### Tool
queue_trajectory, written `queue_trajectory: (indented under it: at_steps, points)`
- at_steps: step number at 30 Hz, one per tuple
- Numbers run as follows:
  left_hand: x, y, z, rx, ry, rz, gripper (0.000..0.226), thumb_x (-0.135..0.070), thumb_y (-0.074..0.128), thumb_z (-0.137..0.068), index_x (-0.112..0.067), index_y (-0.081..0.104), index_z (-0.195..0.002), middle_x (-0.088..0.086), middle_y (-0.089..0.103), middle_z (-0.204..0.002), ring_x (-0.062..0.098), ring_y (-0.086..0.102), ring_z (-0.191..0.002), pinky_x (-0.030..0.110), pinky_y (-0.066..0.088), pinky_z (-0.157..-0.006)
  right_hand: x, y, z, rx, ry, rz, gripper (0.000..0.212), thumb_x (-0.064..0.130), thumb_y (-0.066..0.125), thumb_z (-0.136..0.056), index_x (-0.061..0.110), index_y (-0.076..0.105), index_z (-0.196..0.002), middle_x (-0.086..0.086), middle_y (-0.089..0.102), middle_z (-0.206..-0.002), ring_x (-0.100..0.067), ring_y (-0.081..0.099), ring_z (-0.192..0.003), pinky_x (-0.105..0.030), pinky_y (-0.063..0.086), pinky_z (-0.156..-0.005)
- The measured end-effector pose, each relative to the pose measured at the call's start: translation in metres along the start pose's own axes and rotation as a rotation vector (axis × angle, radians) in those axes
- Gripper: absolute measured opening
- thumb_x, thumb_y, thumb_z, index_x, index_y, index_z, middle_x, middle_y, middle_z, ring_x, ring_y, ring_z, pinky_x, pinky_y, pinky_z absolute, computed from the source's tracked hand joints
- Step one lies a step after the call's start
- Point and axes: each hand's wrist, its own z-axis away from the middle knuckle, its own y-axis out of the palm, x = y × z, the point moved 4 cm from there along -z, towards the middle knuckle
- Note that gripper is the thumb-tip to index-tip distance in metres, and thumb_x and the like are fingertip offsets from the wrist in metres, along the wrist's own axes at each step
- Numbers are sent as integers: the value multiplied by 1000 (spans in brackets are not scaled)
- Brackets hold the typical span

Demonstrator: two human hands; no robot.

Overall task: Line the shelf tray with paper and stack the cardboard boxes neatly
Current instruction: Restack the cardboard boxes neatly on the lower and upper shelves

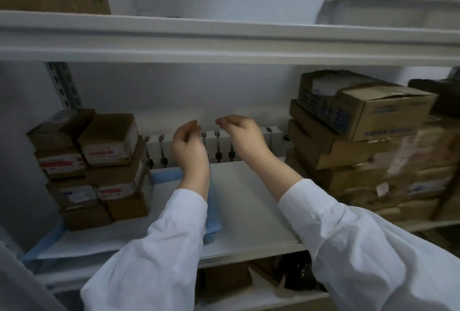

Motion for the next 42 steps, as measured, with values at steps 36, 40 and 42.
queue_trajectory:
  at_steps: [36,40,42]
  points:
    - [-35,150,145,528,-364,-10,14,-13,45,-93,-9,51,-82,4,50,-69,13,49,-58,20,38,-45,43,-174,77,-344,-232,254,23,18,52,-95,10,69,-109,-4,68,-106,-10,57,-95,-15,43,-75]
    - [-41,149,147,522,-322,-74,11,-12,44,-93,-10,53,-100,2,56,-82,15,52,-72,21,39,-51,44,-184,78,-404,-274,245,23,18,52,-95,11,69,-108,-4,69,-104,-11,59,-94,-18,44,-78]
    - [-47,150,151,532,-290,-122,11,-13,44,-94,-12,51,-104,-1,53,-87,17,49,-84,24,41,-60,41,-192,80,-491,-298,229,22,18,52,-94,11,70,-103,-4,69,-99,-15,59,-94,-27,47,-80]
